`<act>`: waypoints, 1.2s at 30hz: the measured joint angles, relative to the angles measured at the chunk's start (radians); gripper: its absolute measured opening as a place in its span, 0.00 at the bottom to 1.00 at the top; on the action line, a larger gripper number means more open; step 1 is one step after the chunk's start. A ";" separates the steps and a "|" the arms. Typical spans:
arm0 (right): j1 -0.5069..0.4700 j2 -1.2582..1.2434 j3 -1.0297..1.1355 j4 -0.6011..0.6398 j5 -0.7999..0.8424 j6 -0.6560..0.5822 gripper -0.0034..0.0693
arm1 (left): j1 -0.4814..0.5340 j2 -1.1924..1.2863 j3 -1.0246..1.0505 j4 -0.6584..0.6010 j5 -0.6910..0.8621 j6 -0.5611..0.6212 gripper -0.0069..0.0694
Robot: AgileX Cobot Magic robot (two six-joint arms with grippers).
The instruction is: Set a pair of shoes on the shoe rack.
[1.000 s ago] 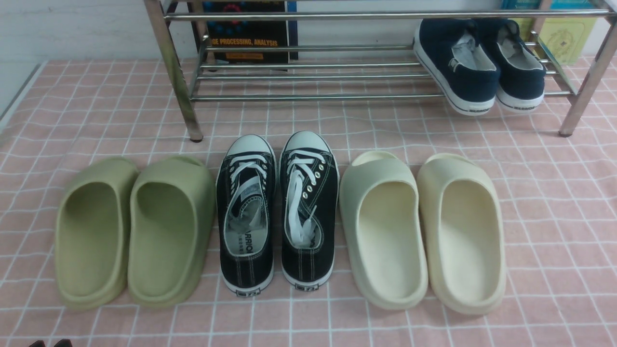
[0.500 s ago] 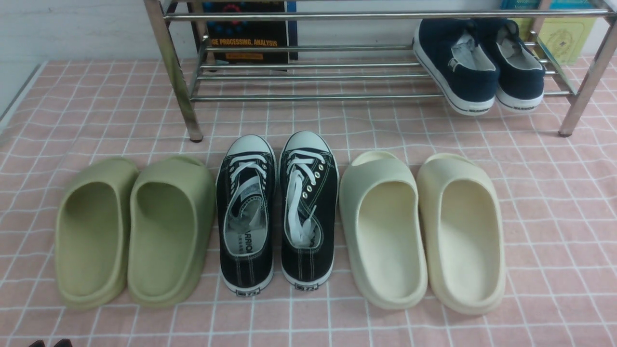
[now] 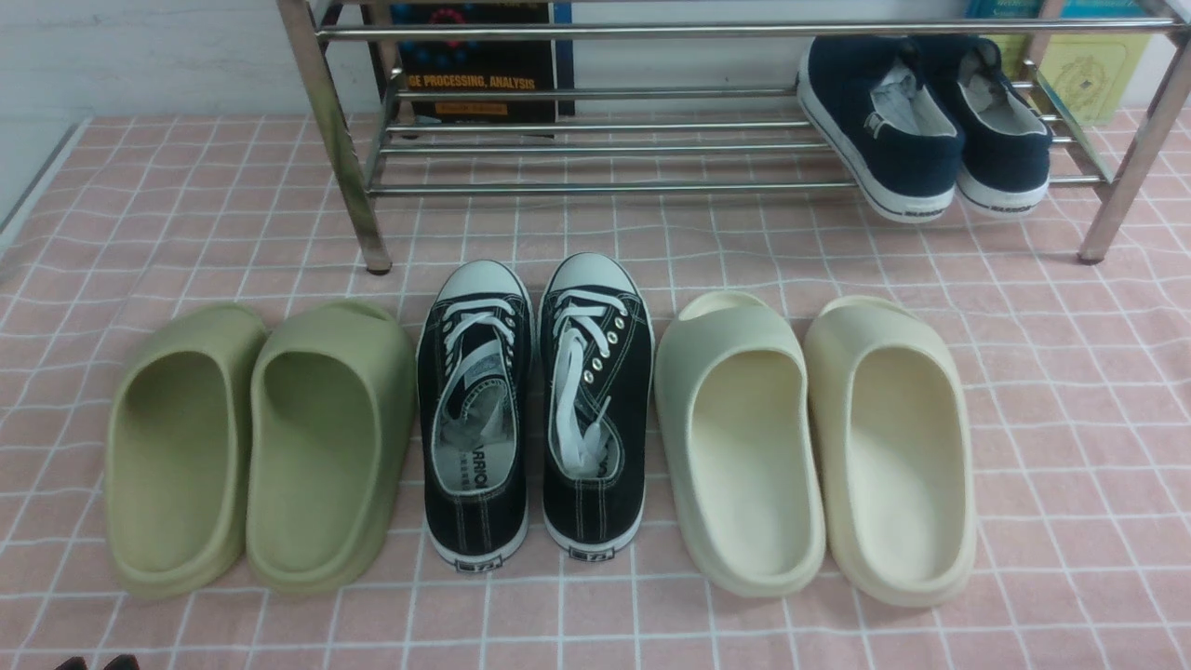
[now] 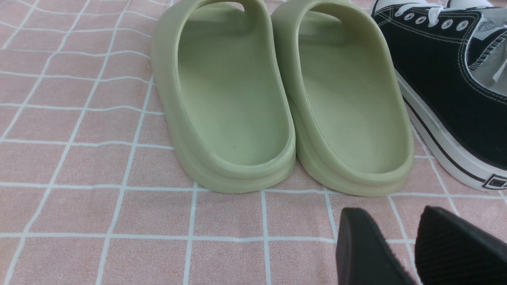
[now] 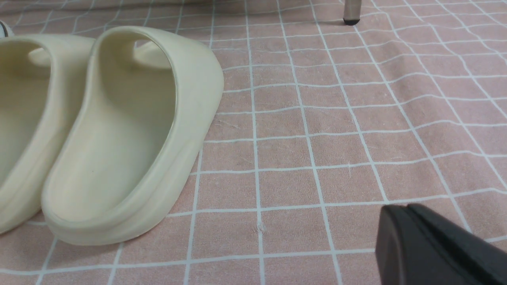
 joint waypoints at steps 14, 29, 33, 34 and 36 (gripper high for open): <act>0.000 0.000 0.000 0.000 0.001 0.000 0.05 | 0.000 0.000 0.000 0.000 0.000 0.000 0.40; 0.000 0.000 0.000 0.000 0.001 0.000 0.05 | 0.000 0.000 0.000 0.000 0.000 0.000 0.40; 0.000 0.000 0.000 0.000 0.001 0.000 0.06 | 0.000 0.000 0.000 0.000 0.000 0.000 0.40; 0.000 0.000 0.000 0.000 0.001 0.000 0.06 | 0.000 0.000 0.000 0.000 0.000 0.000 0.40; 0.000 0.000 0.000 0.000 0.001 0.000 0.06 | 0.000 0.000 0.000 0.000 0.000 0.000 0.40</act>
